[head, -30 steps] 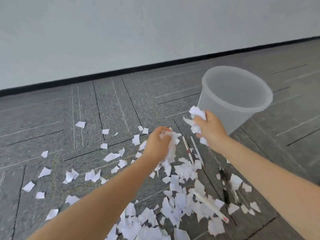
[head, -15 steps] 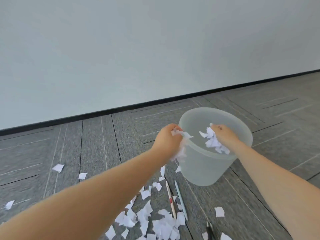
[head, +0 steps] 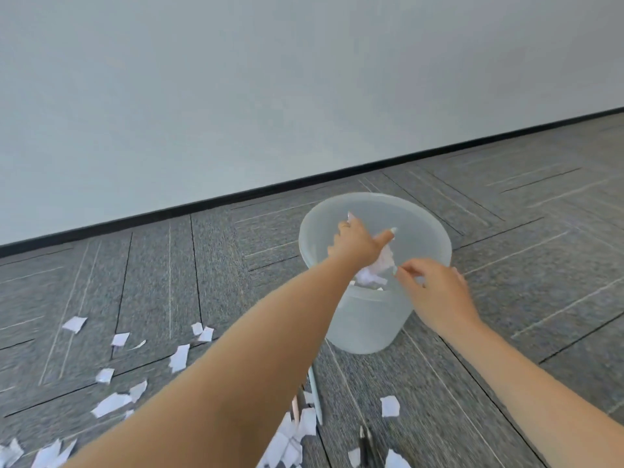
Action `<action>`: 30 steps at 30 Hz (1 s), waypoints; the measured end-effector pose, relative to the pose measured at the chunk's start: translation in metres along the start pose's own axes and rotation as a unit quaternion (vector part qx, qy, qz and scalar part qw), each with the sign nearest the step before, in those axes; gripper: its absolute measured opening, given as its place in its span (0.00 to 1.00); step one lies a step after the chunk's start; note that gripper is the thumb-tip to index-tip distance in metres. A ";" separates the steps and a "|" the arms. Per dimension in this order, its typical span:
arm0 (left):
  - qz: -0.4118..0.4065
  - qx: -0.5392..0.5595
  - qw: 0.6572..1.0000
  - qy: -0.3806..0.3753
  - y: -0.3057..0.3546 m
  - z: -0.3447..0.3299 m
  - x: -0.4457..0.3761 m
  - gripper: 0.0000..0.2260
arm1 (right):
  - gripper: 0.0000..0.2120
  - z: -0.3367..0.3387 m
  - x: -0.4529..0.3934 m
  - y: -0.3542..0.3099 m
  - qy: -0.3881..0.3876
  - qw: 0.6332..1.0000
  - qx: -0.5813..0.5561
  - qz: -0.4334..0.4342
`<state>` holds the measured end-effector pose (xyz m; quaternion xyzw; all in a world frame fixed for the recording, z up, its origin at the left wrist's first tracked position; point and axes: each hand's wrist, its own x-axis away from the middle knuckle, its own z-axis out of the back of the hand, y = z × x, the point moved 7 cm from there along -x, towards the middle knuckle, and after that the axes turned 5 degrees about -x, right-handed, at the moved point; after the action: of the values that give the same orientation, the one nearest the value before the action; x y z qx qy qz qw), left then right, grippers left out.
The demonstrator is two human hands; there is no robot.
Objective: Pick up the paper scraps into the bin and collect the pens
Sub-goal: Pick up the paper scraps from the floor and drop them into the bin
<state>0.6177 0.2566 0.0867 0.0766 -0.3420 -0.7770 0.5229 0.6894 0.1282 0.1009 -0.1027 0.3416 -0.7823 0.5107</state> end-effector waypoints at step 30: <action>0.065 -0.305 0.931 -0.192 -0.385 -0.060 0.262 0.33 | 0.37 -0.310 0.190 -0.006 -0.322 0.941 0.085 -0.066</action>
<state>0.2383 0.0876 -0.1317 -0.2593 -0.1867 -0.8081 0.4949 0.4402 0.0979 -0.1625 -0.3271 0.0841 -0.7654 0.5477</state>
